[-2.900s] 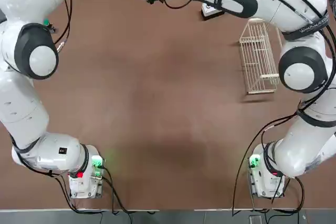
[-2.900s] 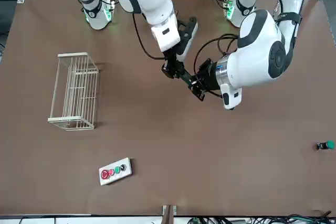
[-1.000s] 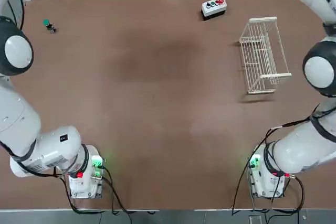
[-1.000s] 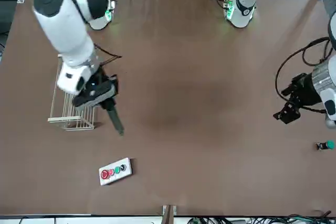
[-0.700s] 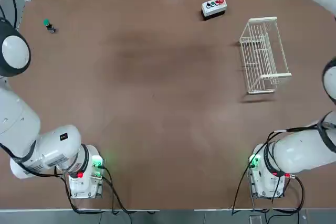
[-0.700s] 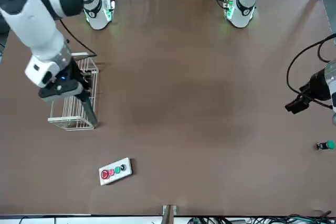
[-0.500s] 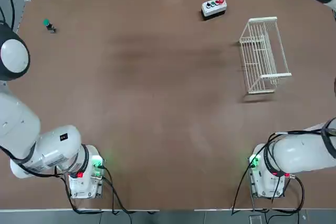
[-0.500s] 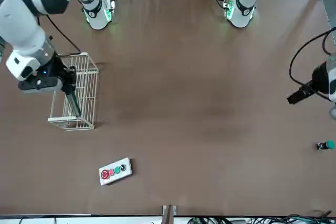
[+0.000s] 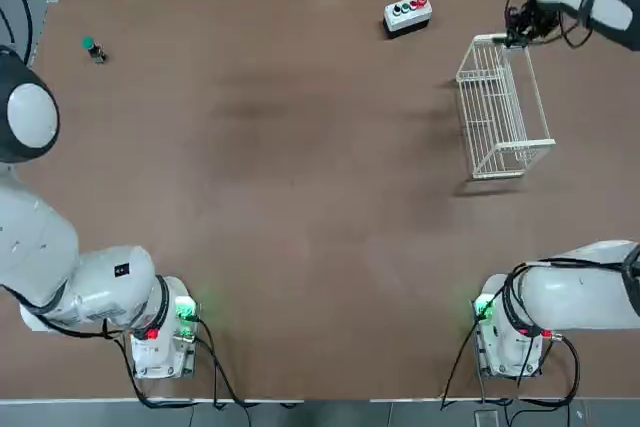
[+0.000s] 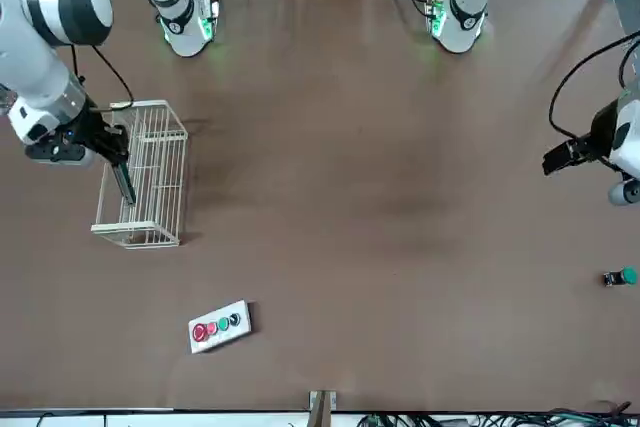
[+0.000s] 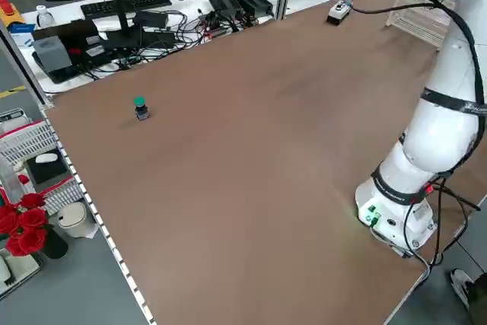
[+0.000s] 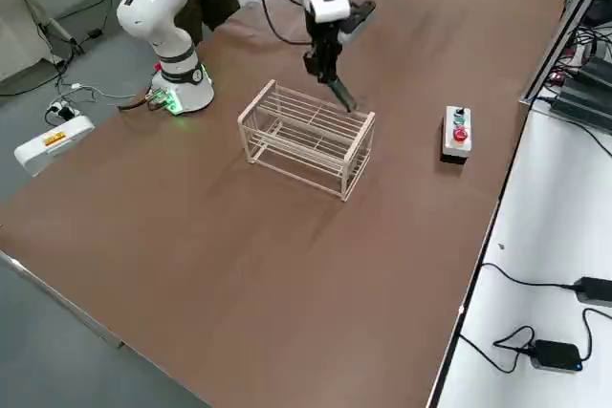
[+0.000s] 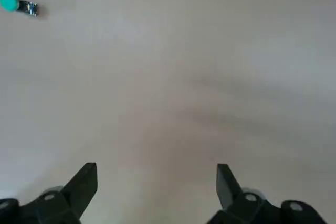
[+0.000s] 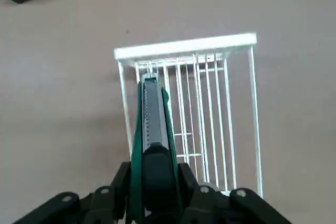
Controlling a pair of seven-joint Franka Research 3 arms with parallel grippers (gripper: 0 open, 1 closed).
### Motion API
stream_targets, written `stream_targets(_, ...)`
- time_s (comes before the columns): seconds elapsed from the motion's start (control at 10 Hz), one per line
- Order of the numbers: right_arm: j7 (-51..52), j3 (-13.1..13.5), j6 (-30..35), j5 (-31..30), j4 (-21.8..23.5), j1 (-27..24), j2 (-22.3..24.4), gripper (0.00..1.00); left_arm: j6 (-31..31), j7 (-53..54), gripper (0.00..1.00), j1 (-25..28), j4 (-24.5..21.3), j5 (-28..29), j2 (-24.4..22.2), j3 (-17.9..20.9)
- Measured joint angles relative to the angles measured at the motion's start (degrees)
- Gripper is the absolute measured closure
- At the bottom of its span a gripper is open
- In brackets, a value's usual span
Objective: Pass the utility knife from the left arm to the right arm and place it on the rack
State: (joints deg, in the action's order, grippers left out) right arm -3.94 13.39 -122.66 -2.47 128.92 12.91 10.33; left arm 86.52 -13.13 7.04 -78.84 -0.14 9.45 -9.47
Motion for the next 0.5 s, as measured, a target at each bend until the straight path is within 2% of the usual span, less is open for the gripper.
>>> stream_targets(0.1, 0.1, 0.4, -1.5, 0.0, 1.7, 0.0, 0.3, 0.58, -0.5, 1.7, 0.0, -3.0, -0.4, -1.7, -3.1, 4.9)
stream_targets(0.2, 0.1, 0.5, -2.9, 0.0, 2.8, 0.0, 0.4, 0.58, -1.4, 2.6, 0.0, -4.1, -1.2, -1.9, -5.9, 6.4)
stream_targets(0.3, 0.1, 0.6, -4.2, 0.0, 3.9, 0.0, 0.4, 0.58, -1.6, 3.0, 0.0, -4.3, -2.1, -1.9, -7.5, 5.8)
stream_targets(0.5, 0.2, 0.6, -7.8, 0.0, 6.4, 0.1, 0.4, 0.58, -1.5, 3.1, 0.0, -4.8, -3.5, -1.3, -7.1, 4.1)
